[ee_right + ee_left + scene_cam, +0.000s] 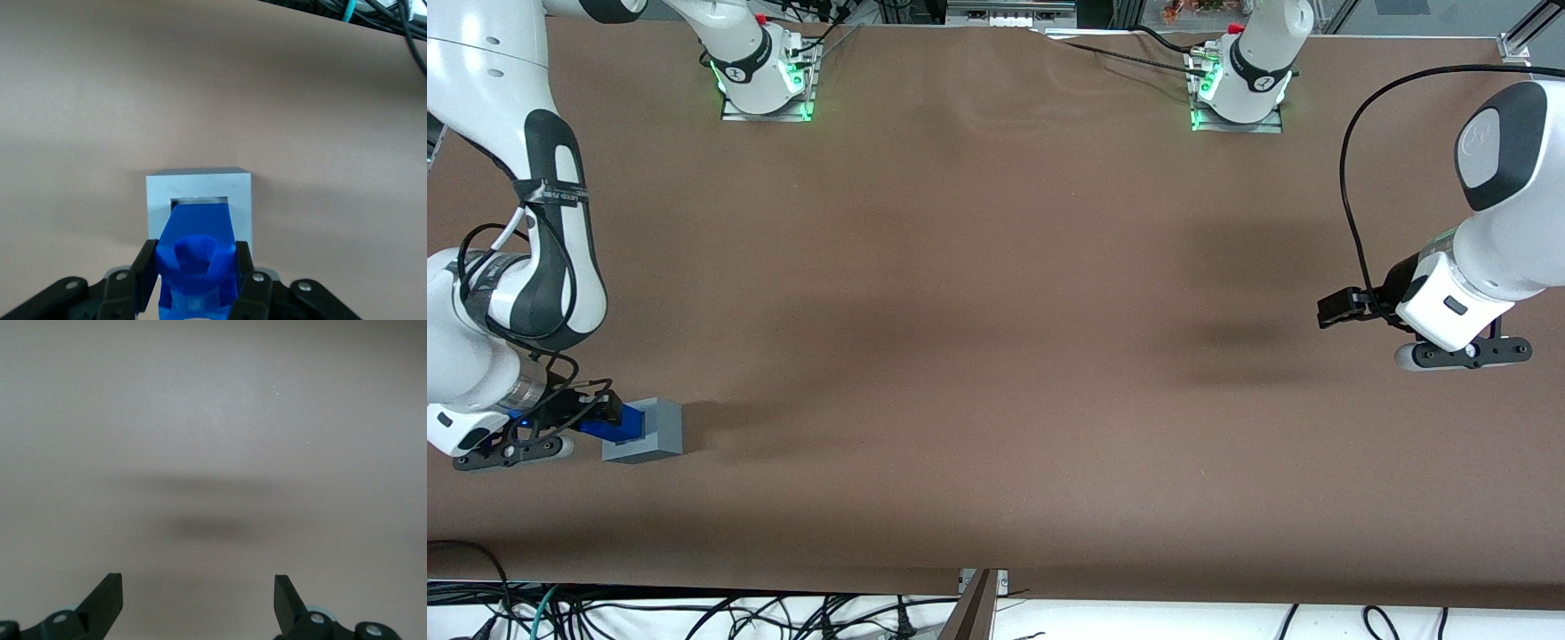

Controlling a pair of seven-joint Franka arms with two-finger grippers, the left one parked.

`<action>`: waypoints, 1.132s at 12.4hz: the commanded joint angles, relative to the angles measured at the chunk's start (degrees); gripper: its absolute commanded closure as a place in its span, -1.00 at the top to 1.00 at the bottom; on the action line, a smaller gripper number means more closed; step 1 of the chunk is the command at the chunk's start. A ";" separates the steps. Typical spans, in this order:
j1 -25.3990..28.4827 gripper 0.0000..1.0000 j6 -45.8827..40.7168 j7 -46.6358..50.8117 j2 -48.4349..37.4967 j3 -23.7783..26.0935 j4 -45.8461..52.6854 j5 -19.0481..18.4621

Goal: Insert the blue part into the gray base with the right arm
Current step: 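Carry the blue part over the gray base's recess, then lower the blue part into the recess and open the right gripper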

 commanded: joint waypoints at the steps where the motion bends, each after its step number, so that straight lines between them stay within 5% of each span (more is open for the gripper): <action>1: -0.62 -0.17 0.85 -1.03 0.58 0.19 -0.36 2.94; 6: -0.80 -0.13 2.70 -1.37 1.38 0.19 -0.36 3.03; 7: -0.80 0.31 2.78 -1.03 1.46 0.19 -0.27 3.03; 8: -0.80 0.99 2.70 -0.85 1.38 0.19 -0.27 3.03; 11: -0.54 0.99 0.17 -1.20 -1.07 0.37 1.82 2.86; 14: -0.27 1.00 -14.75 -0.58 -5.19 0.46 7.11 2.95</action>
